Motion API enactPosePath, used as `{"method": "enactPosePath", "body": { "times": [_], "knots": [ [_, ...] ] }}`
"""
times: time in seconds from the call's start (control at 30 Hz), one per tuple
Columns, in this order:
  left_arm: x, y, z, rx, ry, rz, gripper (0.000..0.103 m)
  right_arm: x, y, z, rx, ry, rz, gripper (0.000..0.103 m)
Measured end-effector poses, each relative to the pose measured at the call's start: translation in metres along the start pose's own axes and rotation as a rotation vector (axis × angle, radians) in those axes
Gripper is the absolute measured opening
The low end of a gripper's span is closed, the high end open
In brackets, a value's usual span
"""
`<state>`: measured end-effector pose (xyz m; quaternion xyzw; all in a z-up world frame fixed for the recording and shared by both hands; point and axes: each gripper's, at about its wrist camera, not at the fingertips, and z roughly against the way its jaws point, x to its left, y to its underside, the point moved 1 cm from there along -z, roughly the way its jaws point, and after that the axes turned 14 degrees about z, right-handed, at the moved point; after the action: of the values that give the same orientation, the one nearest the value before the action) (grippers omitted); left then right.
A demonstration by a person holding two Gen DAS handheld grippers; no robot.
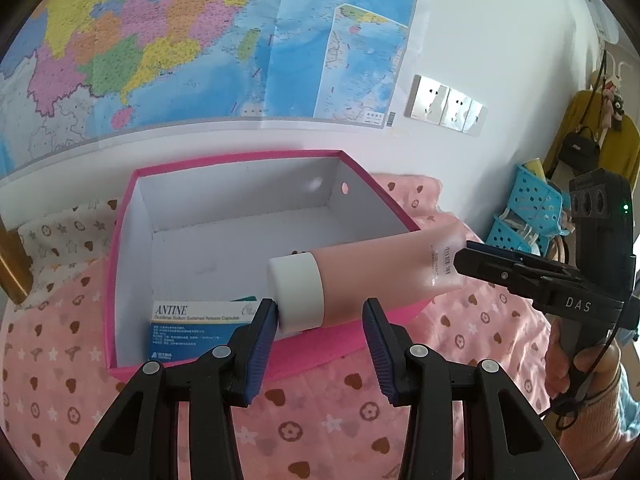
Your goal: Organize rigid objects
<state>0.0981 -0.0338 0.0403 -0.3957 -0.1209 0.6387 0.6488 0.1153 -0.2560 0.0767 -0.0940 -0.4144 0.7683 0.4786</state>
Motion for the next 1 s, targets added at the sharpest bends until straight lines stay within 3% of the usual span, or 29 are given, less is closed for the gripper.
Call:
{"method": "enactPosePath", "body": {
  "times": [1.0],
  "knots": [
    [0.007,-0.012,-0.031,0.06,-0.024,0.034,0.044,-0.015,-0.008,-0.02,0.035,-0.004,-0.012,0.052]
  ]
}}
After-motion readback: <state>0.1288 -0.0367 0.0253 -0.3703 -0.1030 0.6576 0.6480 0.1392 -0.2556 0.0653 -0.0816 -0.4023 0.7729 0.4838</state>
